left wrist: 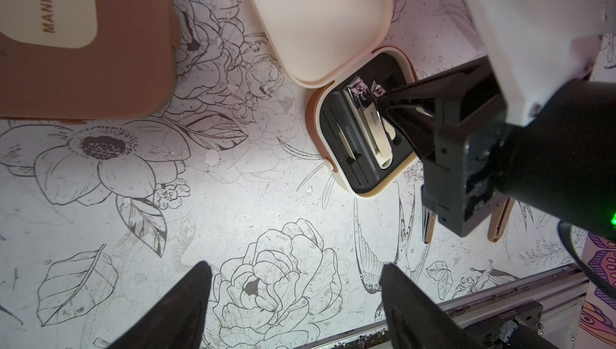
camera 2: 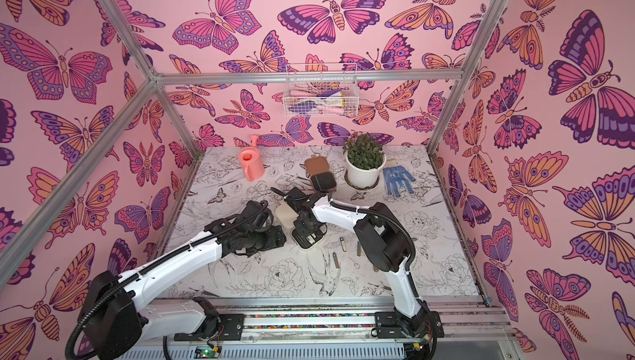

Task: Organize nail clipper sets
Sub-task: Place the nail clipper in the storage box, then pick up the nail clipper from the center of the board.

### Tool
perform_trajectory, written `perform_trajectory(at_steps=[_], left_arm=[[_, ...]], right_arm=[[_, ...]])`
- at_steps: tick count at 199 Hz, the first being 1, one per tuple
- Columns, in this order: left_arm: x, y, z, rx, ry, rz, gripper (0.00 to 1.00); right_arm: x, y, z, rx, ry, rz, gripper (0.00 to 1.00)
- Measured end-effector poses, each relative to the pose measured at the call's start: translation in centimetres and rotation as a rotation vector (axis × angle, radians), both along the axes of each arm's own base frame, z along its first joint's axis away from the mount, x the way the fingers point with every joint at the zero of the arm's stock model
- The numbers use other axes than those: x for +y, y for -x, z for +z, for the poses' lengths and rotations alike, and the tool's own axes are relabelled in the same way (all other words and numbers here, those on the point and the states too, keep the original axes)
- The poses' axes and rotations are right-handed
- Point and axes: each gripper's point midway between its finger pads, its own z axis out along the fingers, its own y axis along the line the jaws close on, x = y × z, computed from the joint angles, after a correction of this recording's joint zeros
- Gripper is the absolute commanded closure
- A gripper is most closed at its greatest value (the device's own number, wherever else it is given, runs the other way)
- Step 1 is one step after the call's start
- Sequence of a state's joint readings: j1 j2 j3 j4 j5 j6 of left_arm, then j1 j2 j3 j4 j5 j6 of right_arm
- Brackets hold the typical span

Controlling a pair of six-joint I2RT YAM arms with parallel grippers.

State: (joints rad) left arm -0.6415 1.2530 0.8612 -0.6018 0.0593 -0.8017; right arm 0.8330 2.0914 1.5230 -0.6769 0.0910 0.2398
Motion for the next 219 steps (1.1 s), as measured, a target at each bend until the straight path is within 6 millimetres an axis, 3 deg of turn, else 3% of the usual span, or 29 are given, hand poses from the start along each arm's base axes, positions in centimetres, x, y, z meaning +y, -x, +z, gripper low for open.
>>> perform_trajectory(at_steps=[37,103,149,187,219], left_arm=[[0.0,0.0,0.0,0.0,0.0,0.0,0.18],[0.1,0.0,0.4,-0.014,0.006,0.001,0.18],[0.1,-0.1,1.4,-0.043,0.023,0.004,0.18],[0.2,-0.1,1.4,-0.044,0.022,0.003,0.18],[0.2,-0.1,1.4,-0.047,0.019,-0.003,0.18]], right_arm=[[0.1,-0.2,0.7,-0.012,-0.008,0.0,0.91],[0.7,-0.7,1.9,-0.026,-0.02,0.003,0.79],[0.5,-0.6,6.0,-0.083,-0.08,-0.002,0.73],[-3.0,0.6,9.2,-0.131,-0.108,-0.059,0.67],[-7.8,1.9,7.5,-0.099,-0.054,-0.142,0.6]])
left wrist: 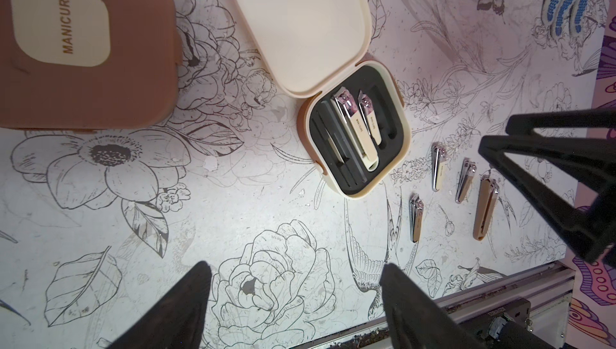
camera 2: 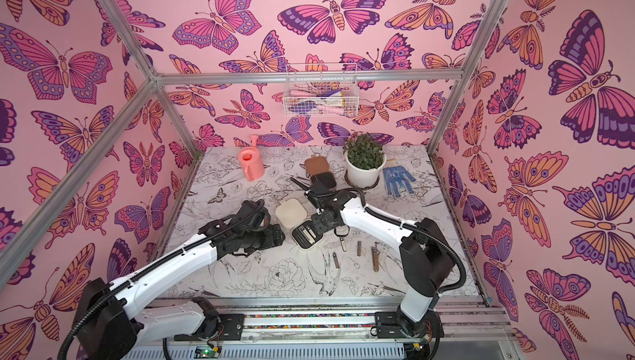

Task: Organize nail clipper sets
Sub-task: Pick up the nail clipper from the center of the board.

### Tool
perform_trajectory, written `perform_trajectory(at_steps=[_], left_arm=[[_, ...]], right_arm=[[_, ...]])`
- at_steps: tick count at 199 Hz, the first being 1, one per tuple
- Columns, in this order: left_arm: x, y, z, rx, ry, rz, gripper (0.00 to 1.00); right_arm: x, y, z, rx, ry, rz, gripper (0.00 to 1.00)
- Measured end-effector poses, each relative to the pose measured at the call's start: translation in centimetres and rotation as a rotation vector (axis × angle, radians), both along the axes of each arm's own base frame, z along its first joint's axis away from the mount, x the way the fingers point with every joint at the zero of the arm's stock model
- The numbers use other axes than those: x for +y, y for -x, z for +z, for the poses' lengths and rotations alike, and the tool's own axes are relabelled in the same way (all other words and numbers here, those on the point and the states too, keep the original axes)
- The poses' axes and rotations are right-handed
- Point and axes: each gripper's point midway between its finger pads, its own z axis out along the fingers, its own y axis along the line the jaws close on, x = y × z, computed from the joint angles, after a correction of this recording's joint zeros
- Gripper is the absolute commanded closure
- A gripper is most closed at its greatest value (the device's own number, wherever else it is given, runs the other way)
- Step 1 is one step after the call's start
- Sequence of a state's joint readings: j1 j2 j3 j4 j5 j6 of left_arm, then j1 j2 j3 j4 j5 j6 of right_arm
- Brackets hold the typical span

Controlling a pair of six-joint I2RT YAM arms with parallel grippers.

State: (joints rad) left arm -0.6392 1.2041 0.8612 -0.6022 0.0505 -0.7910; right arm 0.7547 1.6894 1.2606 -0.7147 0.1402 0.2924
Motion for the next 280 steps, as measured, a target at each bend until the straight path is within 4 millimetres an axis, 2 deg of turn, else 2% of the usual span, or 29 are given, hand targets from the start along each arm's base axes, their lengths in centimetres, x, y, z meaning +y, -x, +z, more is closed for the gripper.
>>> perform_trajectory(at_steps=[29,62,119,174,280], left_arm=[[0.2,-0.2,0.0,-0.005,-0.004,0.006,0.18],[0.2,-0.2,0.0,-0.006,-0.005,0.004,0.18],[0.2,-0.2,0.0,-0.006,-0.006,0.004,0.18],[0.2,-0.2,0.0,-0.006,-0.005,0.005,0.18],[0.2,-0.2,-0.1,-0.003,-0.007,0.006,0.18]], right_arm=[[-3.2,2.1,-3.4,0.076,0.069,-0.047,0.54],[-4.7,3.7,-5.6,0.12,0.109,-0.065,0.52],[-4.7,2.7,-6.1,0.09,0.081,-0.094,0.61],[-5.1,2.1,-8.1,0.116,0.071,-0.121,0.68],[-4.5,2.0,-8.2,0.117,0.032,-0.136,0.73]])
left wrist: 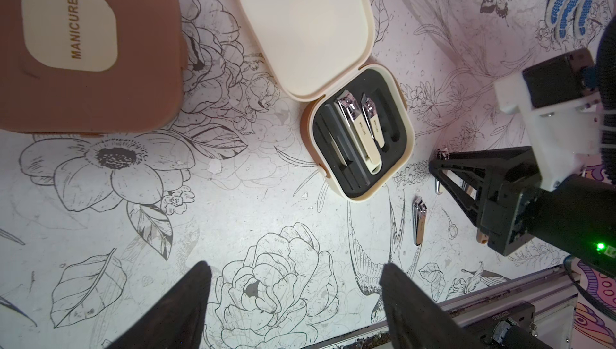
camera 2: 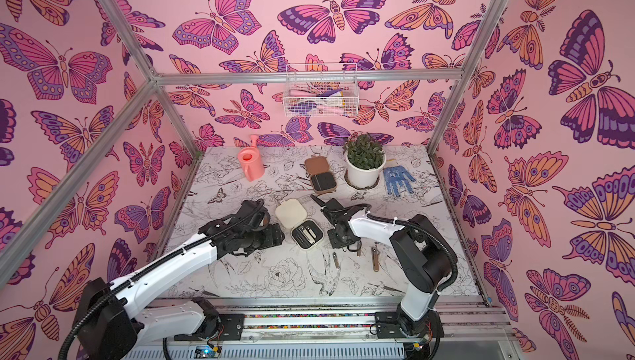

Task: Organize nail clipper sets
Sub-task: Pick up the nail clipper from the center of the board, then place the nail clipper in the storage box.

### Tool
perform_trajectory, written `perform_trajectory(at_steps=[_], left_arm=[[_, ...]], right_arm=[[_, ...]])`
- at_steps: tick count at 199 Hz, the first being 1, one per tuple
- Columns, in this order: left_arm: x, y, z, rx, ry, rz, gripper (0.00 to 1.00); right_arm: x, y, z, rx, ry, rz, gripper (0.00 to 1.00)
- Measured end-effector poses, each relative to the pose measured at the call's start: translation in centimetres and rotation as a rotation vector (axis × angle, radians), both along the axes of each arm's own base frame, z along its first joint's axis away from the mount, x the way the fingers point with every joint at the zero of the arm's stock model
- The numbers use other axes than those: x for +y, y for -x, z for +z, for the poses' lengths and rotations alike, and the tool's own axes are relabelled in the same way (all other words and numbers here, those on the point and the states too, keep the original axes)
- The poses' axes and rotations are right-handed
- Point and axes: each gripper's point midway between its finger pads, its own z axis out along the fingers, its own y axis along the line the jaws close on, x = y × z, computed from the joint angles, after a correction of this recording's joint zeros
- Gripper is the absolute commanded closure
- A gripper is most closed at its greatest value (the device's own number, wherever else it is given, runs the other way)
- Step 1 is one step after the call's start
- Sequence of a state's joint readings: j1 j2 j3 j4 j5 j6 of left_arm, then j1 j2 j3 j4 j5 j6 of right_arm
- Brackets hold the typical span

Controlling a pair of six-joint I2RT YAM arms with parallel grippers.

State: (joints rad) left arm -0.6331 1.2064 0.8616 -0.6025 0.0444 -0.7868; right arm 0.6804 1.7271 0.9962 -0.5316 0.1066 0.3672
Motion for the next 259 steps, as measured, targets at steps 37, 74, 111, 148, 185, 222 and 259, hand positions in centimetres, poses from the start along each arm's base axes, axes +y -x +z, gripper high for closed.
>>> perform_trajectory(at_steps=[37,74,111,148,185,222,259], left_arm=[[0.0,0.0,0.0,0.0,0.0,0.0,0.18],[0.0,0.0,0.0,0.0,0.0,0.0,0.18],[0.0,0.0,0.0,0.0,0.0,0.0,0.18],[0.0,0.0,0.0,0.0,0.0,0.0,0.18],[0.0,0.0,0.0,0.0,0.0,0.0,0.18],[0.0,0.0,0.0,0.0,0.0,0.0,0.18],[0.1,0.0,0.0,-0.001,-0.002,0.002,0.18]], right_arm=[[0.0,0.1,0.0,-0.004,-0.01,-0.003,0.76],[0.0,0.4,0.0,0.002,-0.02,-0.005,0.83],[0.1,0.4,0.0,0.004,-0.022,-0.006,0.9],[-0.1,0.8,0.2,0.022,-0.008,0.016,0.93],[1.0,-0.3,2.8,-0.012,-0.024,0.093,0.93],[4.0,-2.4,6.4,-0.102,-0.073,0.206,0.94],[7.4,-3.7,7.4,-0.133,-0.084,0.307,0.94]])
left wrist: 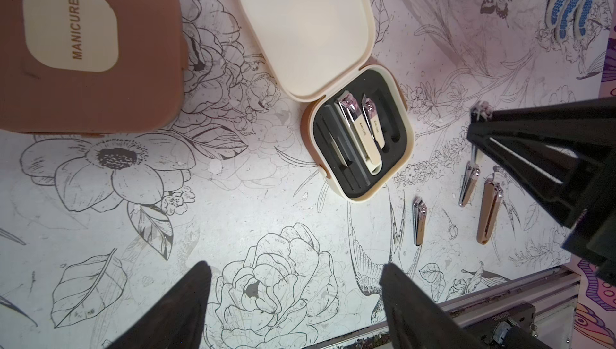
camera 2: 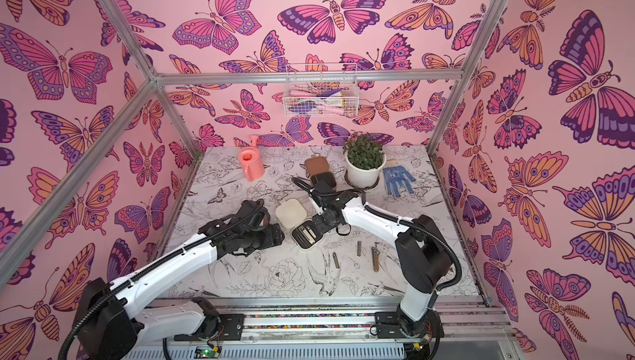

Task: Organize nail clipper sets
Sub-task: Place the nail clipper in the storage box.

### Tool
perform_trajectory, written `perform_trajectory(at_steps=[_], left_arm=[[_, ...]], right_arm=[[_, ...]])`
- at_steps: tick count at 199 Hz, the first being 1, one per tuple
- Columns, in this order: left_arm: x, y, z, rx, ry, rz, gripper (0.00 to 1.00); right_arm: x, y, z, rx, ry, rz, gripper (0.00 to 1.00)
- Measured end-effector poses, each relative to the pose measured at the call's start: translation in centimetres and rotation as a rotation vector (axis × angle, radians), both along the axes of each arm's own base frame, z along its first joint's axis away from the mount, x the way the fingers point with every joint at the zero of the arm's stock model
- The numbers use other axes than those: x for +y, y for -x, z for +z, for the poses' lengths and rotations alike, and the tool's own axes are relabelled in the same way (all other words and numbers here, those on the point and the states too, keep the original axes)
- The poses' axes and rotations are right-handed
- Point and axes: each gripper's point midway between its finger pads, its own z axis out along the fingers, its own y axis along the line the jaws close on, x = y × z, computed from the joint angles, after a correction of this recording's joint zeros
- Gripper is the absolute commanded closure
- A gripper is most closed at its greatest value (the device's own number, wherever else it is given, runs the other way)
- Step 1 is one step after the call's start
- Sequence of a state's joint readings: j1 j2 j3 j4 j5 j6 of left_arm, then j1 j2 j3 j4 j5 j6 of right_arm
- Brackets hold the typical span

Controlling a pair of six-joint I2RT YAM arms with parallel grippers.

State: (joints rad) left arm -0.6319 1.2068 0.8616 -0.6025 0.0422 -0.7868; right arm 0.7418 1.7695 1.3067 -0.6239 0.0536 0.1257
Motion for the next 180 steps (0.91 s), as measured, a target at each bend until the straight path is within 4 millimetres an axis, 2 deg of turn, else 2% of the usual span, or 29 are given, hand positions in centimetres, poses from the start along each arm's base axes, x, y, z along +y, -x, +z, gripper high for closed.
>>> perform_trajectory(at_steps=[45,85,180], left_arm=[[0.2,-0.1,0.0,-0.003,-0.004,0.008,0.18],[0.2,-0.2,0.0,-0.003,-0.004,0.008,0.18],[0.2,-0.2,0.0,-0.003,-0.004,0.008,0.18]], right_arm=[[2.7,-0.1,-2.6,0.024,0.03,0.067,0.95],[3.0,-0.3,-4.4,0.033,0.054,0.094,0.95],[3.4,-1.5,-5.7,-0.005,0.071,0.109,0.95]])
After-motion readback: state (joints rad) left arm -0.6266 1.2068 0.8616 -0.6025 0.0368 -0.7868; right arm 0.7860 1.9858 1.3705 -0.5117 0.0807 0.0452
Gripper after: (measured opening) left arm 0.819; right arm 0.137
